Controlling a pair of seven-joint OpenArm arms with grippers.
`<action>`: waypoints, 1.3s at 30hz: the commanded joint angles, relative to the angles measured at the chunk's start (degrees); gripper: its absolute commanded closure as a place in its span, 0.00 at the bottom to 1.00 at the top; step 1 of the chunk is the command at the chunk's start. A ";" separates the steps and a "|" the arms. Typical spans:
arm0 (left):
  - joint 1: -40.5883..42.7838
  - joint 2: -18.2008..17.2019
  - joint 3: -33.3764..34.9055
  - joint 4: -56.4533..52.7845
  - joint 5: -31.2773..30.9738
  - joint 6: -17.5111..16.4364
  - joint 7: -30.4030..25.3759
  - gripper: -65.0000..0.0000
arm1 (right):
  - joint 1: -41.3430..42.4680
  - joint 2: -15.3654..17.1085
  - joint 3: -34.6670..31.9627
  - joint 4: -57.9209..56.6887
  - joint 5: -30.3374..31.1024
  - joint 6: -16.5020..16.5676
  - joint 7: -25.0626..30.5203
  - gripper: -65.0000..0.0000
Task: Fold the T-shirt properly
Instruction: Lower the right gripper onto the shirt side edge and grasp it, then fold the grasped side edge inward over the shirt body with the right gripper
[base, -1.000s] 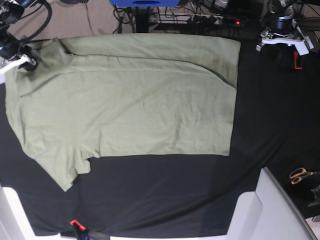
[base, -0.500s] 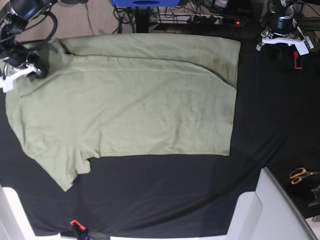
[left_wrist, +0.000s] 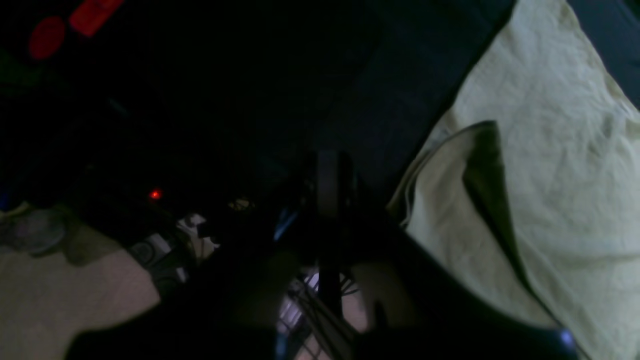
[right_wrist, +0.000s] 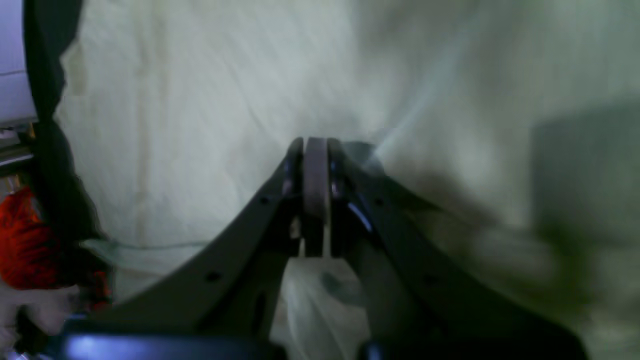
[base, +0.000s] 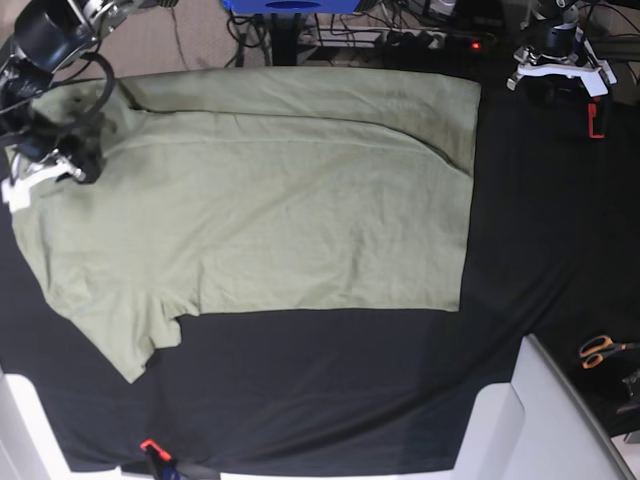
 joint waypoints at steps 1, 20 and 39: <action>0.64 -1.10 -0.08 1.88 -0.63 -0.38 -1.32 1.00 | -0.47 0.68 -1.02 4.49 1.66 0.60 0.03 1.00; -0.41 -3.21 -0.08 2.06 -0.63 -0.38 -1.32 1.00 | -23.67 -6.79 -4.28 31.39 10.19 0.16 -3.92 0.53; 0.29 -8.05 7.84 2.15 -0.54 -0.38 -1.41 1.00 | 21.69 18.09 -20.98 -22.94 -33.85 0.07 35.81 0.56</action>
